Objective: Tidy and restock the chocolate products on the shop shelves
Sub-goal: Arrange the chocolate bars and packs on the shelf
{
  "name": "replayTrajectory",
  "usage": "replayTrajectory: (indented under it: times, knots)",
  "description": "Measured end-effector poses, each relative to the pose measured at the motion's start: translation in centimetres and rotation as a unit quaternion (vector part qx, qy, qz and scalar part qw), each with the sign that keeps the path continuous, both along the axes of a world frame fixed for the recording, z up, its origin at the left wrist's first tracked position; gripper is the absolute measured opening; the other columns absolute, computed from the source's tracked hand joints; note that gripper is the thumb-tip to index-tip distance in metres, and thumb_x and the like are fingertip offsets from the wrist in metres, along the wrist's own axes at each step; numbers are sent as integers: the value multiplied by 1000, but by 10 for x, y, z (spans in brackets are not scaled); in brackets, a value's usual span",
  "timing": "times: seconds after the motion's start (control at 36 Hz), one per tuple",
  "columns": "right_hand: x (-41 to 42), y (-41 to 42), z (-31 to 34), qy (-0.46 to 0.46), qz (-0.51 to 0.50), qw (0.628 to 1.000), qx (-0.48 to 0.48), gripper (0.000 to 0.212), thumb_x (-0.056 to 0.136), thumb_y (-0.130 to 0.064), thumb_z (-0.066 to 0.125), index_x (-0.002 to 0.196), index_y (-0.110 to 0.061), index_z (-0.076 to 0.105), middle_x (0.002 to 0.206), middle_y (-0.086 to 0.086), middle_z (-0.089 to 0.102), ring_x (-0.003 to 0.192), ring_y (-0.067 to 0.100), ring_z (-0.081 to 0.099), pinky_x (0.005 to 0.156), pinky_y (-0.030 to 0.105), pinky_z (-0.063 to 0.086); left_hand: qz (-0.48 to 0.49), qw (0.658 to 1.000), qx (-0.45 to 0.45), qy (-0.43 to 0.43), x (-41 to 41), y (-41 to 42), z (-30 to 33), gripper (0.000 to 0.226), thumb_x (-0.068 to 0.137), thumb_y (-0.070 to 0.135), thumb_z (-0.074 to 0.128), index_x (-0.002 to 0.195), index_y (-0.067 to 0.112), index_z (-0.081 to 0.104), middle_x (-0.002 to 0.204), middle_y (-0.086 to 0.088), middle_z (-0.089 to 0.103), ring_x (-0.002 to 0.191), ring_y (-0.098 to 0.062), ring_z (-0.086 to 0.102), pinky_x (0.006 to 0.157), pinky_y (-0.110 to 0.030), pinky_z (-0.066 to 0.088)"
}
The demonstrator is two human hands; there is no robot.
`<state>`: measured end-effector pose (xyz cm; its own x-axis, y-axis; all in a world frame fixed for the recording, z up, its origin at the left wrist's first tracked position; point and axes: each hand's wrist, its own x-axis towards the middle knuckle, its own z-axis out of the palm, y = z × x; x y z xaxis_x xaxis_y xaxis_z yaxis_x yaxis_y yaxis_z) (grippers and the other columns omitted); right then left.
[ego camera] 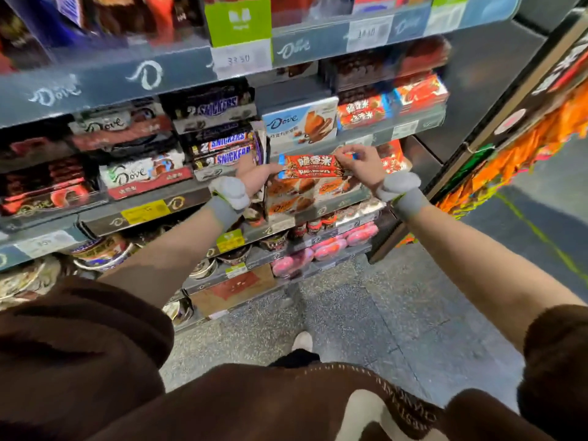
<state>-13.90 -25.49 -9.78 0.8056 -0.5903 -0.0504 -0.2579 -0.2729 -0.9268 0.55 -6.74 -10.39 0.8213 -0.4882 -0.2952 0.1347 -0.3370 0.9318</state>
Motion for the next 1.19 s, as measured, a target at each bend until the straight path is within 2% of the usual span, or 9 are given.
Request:
replayTrajectory:
  times: [0.17, 0.25, 0.36, 0.47, 0.53, 0.72, 0.92, 1.06, 1.19]
  knots:
    - [14, -37, 9, 33, -20, 996, 75, 25, 88, 4, 52, 74, -15, 58, 49, -2, 57, 33, 5, 50, 33, 18, 37, -22, 998, 33, -47, 1, -38, 4, 15, 81, 11, 72, 86, 12, 58, 82, -5, 66, 58, -5, 61, 51, -15, 49]
    - [13, -58, 6, 44, 3, 998, 52, 19, 86, 9, 50, 88, -7, 60, 64, 8, 57, 36, 5, 52, 36, 16, 40, -23, 996, 48, -78, 1, -52, -2, 39, 72, 21, 77, 101, 0, 63, 96, -8, 68, 79, -16, 64, 64, -23, 51]
    - [14, -88, 3, 58, 33, 998, 17, 23, 87, 10, 53, 102, -6, 59, 80, 8, 59, 53, 8, 60, 46, 18, 49, -31, 993, 53, -105, -3, -73, -2, 18, 77, 7, 73, 85, 5, 57, 77, -4, 63, 67, -10, 57, 56, -12, 46]
    - [17, -120, -1, 44, 61, 997, -22, 22, 86, 7, 58, 95, -13, 62, 100, 5, 62, 62, 9, 61, 51, 18, 49, -26, 988, 57, -139, -10, -93, -2, 18, 76, 11, 75, 83, 6, 59, 82, -8, 64, 73, -15, 58, 69, -25, 50]
    - [20, -134, -5, 33, 64, 996, -44, 25, 85, 5, 61, 91, -18, 64, 109, 6, 62, 60, 0, 59, 53, 16, 48, -24, 987, 59, -150, -14, -103, -1, 18, 77, 10, 74, 85, 4, 60, 82, -7, 62, 68, -8, 55, 63, -11, 47]
    - [31, -193, 0, -11, 93, 989, -117, 21, 81, 7, 65, 101, 0, 67, 105, 13, 65, 86, -3, 60, 83, 25, 50, 52, 979, 56, -191, -31, -156, 8, 19, 81, 15, 73, 94, 9, 61, 88, -3, 64, 78, -9, 56, 56, 4, 35]
    - [49, -232, 12, -71, 131, 974, -168, 17, 80, 5, 68, 97, 4, 67, 86, 1, 63, 71, -19, 55, 72, 5, 42, 141, 955, 117, -233, -30, -197, 11, 32, 74, 30, 77, 93, 8, 63, 98, -14, 68, 96, -28, 62, 88, -39, 49]
    - [60, -247, 8, -76, 143, 968, -192, 15, 80, 4, 68, 94, 0, 69, 73, -20, 53, 60, -18, 51, 60, 2, 33, 193, 942, 140, -237, -36, -218, 13, 33, 78, 29, 75, 98, 6, 64, 102, -12, 67, 101, -24, 61, 78, -17, 35]
    - [68, -257, -3, -79, 137, 969, -191, 16, 78, 1, 69, 94, -3, 71, 91, -4, 65, 84, 1, 58, 75, 1, 38, 230, 928, 157, -247, -42, -232, 15, 24, 80, 29, 72, 94, 10, 66, 96, -8, 69, 84, -14, 58, 66, -17, 35]
